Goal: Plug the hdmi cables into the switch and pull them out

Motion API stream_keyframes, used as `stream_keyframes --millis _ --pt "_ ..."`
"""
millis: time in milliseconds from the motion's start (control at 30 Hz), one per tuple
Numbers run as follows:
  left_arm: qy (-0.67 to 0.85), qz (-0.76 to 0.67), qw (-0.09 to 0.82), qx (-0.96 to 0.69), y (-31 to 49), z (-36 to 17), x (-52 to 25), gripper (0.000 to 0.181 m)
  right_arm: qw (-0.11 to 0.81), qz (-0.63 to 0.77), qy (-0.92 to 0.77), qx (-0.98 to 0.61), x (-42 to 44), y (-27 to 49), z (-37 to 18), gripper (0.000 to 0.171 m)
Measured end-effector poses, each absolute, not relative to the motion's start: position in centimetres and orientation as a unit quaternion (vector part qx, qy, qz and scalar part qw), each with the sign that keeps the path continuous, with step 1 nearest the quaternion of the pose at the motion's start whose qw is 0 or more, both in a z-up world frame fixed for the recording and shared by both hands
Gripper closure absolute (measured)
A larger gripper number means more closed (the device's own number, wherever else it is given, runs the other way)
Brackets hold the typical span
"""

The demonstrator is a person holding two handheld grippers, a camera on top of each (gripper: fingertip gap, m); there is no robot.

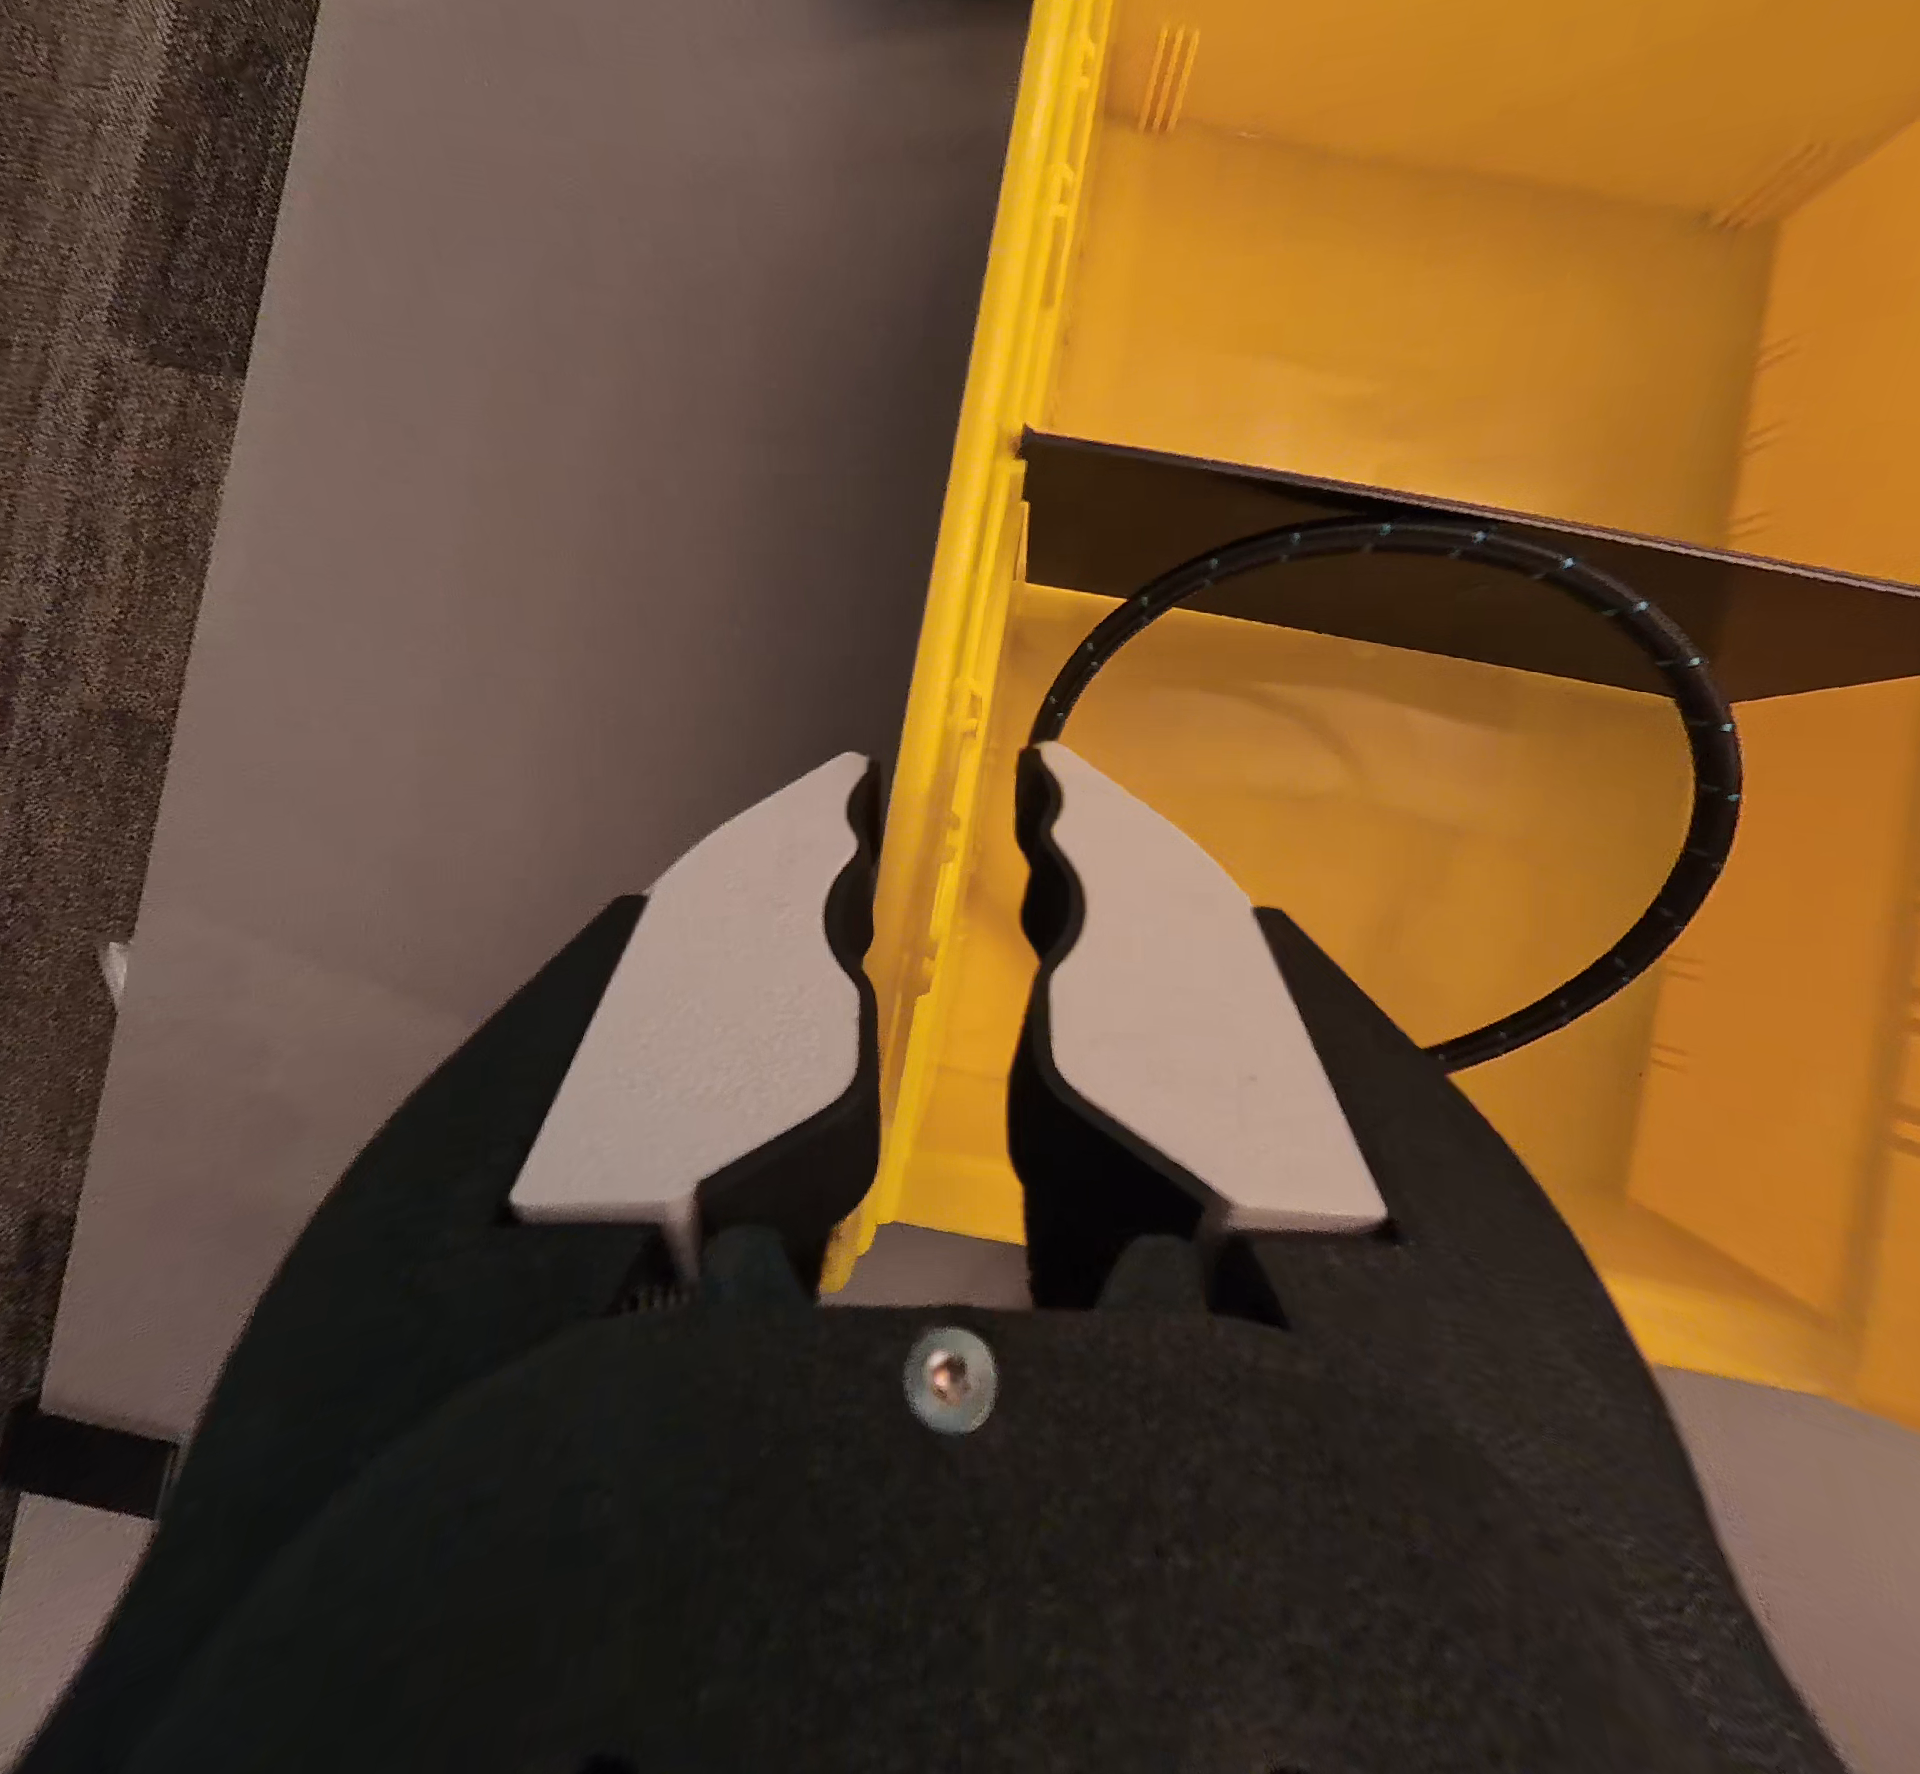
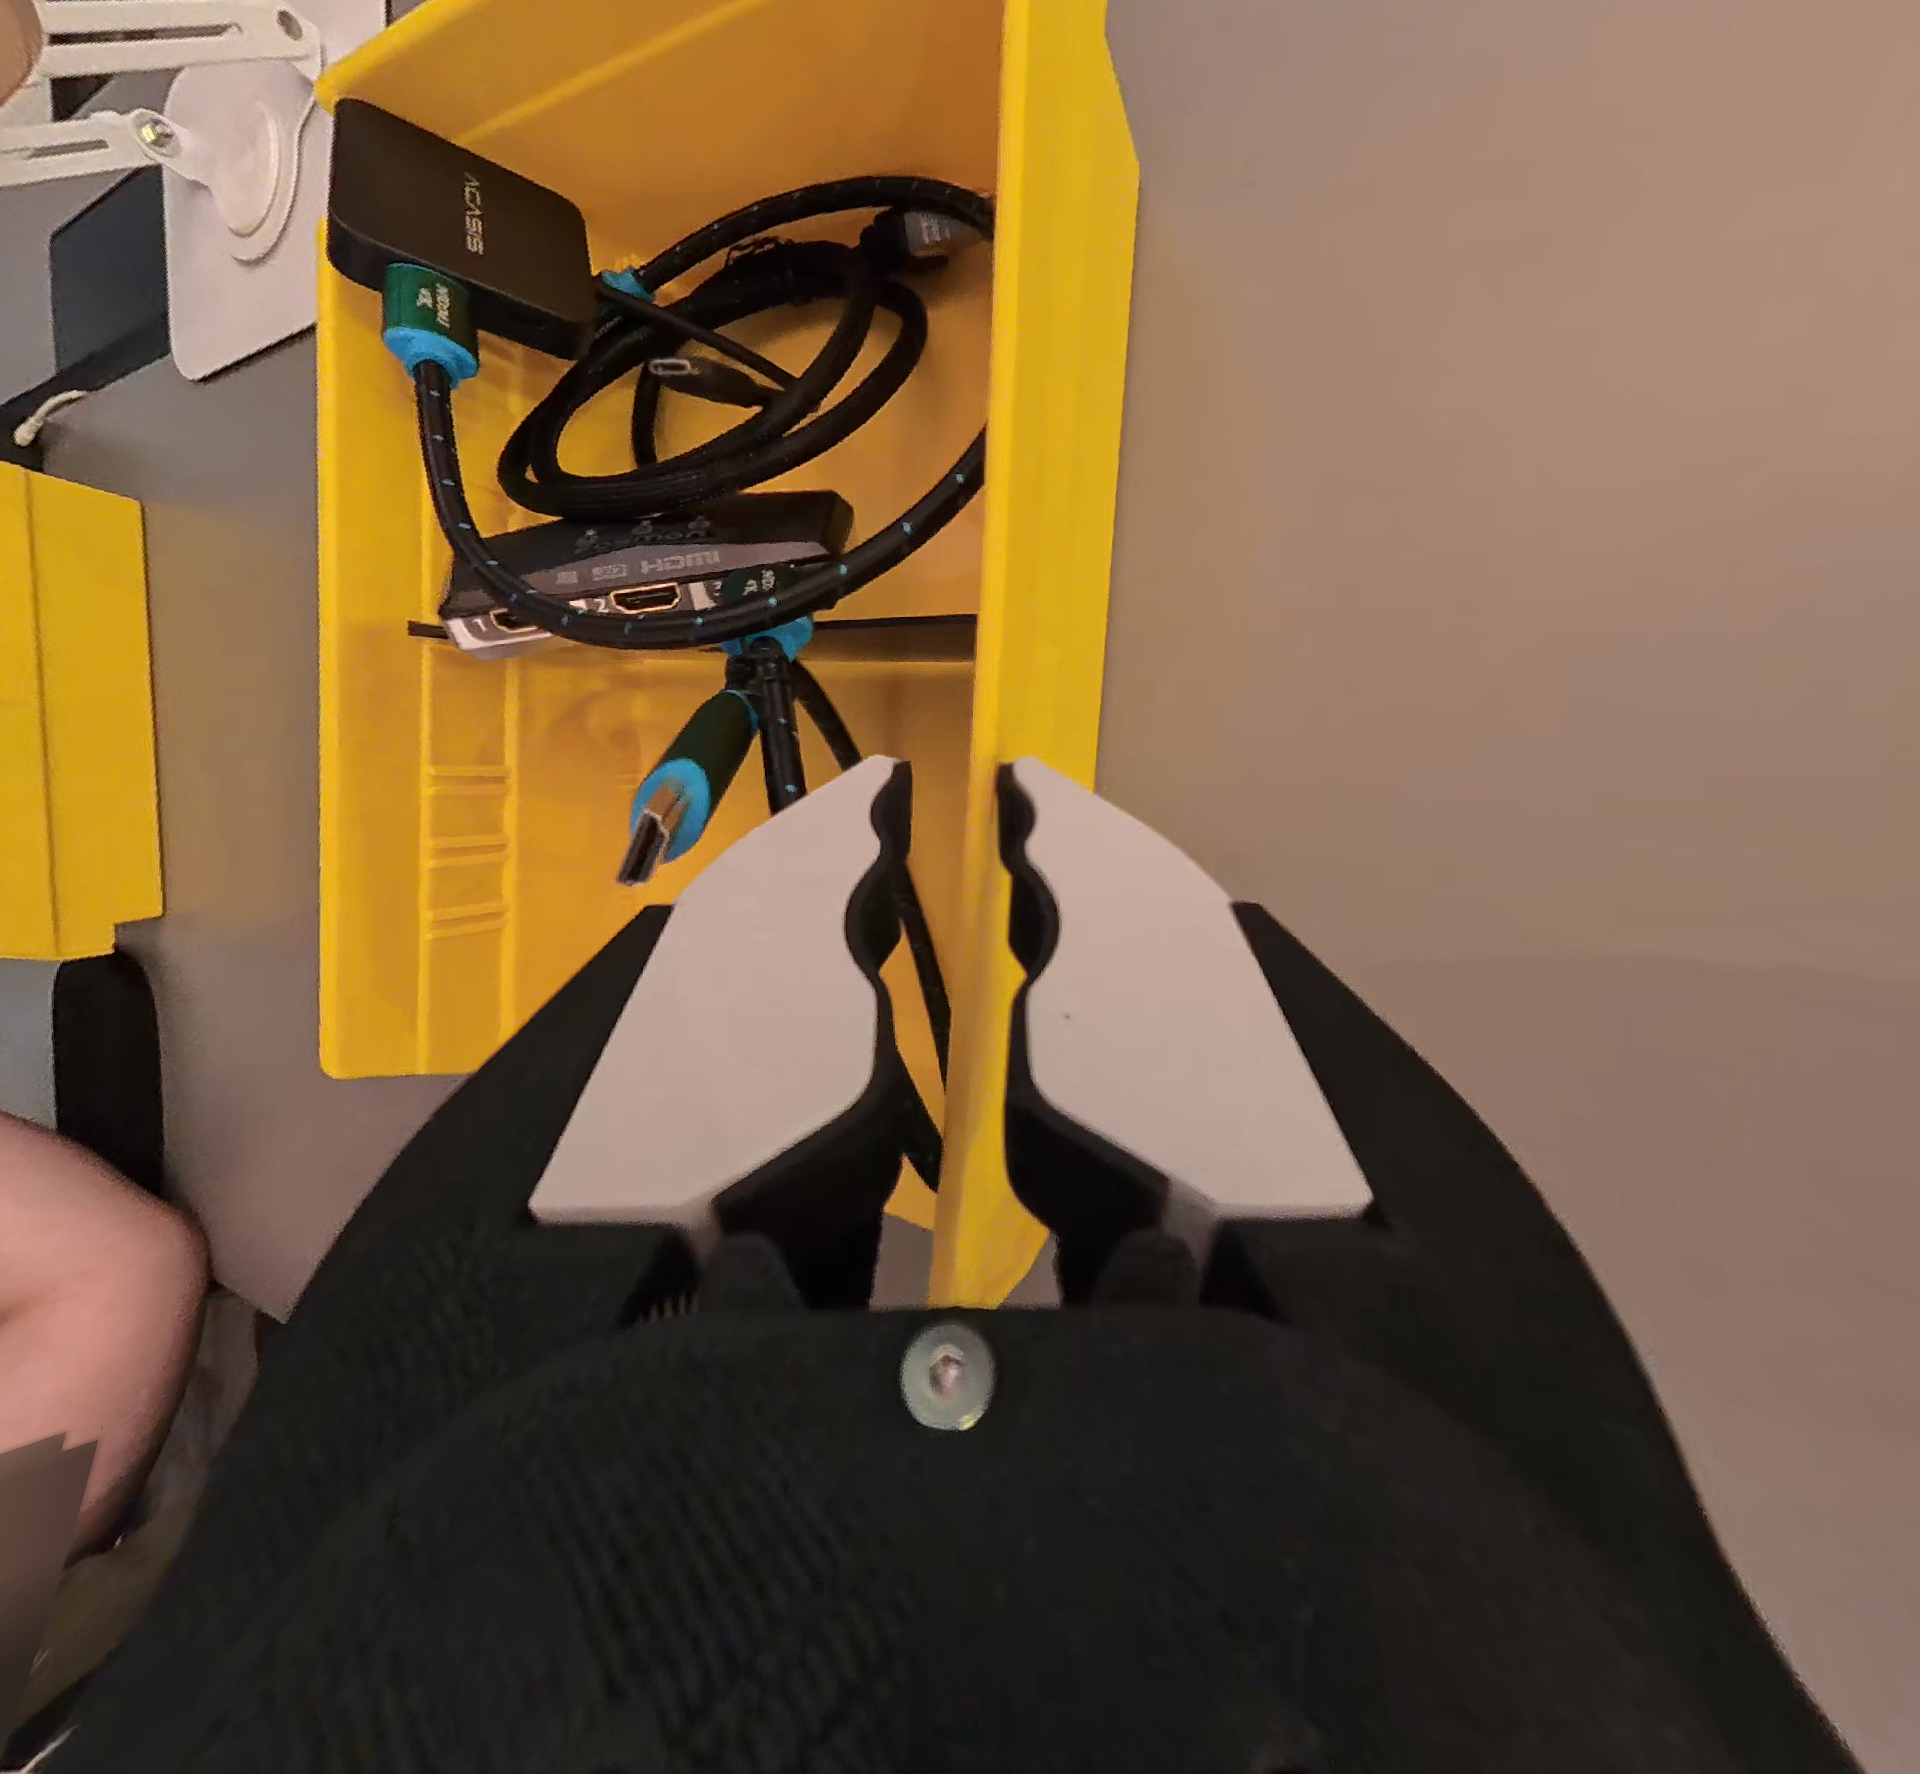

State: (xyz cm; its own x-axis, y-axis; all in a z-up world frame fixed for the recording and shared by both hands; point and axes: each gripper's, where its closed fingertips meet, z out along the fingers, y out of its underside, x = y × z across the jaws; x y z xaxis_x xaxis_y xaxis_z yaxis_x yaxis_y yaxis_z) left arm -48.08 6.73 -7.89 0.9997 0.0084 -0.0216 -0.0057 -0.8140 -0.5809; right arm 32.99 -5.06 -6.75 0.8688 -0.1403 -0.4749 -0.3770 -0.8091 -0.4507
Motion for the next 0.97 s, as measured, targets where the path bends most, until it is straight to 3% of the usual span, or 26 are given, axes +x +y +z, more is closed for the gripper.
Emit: stream_keyframes --millis 167,233,967 --pt "0.024 -0.031 0.297 -0.954 6.4 -8.0 -46.6 0.174 0.270 0.216 0.141 -0.928 33.0 -5.1 -7.0 0.156" --pt "0.042 -0.054 0.291 -0.954 6.3 -8.0 -45.4 0.178 0.262 0.189 0.126 -0.938 33.3 -5.3 -7.3 0.164" --pt "0.173 -0.005 0.169 -0.970 4.0 -8.5 -38.0 0.174 0.234 0.177 0.008 -0.956 30.4 -5.7 -7.4 0.163"
